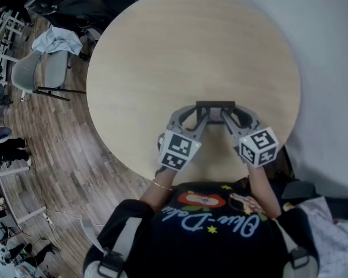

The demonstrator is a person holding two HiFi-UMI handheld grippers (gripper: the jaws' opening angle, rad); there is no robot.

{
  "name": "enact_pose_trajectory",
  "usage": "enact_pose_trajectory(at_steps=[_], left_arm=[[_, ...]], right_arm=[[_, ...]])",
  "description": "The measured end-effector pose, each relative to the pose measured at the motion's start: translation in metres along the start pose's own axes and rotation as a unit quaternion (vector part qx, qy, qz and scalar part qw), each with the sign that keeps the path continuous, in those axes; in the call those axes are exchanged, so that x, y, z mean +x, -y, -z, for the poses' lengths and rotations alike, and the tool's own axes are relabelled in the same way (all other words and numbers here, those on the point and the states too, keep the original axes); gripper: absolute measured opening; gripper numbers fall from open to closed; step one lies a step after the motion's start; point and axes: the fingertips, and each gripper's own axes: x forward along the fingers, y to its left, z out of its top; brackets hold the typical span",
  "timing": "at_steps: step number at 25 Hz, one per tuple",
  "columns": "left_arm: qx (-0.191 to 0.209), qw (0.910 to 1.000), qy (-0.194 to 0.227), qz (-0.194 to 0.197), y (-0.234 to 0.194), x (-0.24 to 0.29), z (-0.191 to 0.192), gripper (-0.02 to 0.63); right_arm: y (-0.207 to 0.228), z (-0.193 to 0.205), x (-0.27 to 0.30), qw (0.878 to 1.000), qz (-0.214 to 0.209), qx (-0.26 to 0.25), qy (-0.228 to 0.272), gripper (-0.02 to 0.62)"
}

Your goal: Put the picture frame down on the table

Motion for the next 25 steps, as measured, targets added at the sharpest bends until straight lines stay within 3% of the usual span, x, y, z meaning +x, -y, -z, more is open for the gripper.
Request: enact_pose_trajectory(at_steps=[12,25], left_arm=[[0.016,0.9998,-0.001,0.01,-0.003,0.015,0.005,0.129],[-0.005,0.9999,0.002,0.016,-0.015,0.032,0.005,0.13]], right_arm=[[0.012,0.009,0.005,0.999,0.012,0.029,0.003,0.084],[0.028,0.008,0.021,0.999,0.023,0.028,-0.001,0.092]])
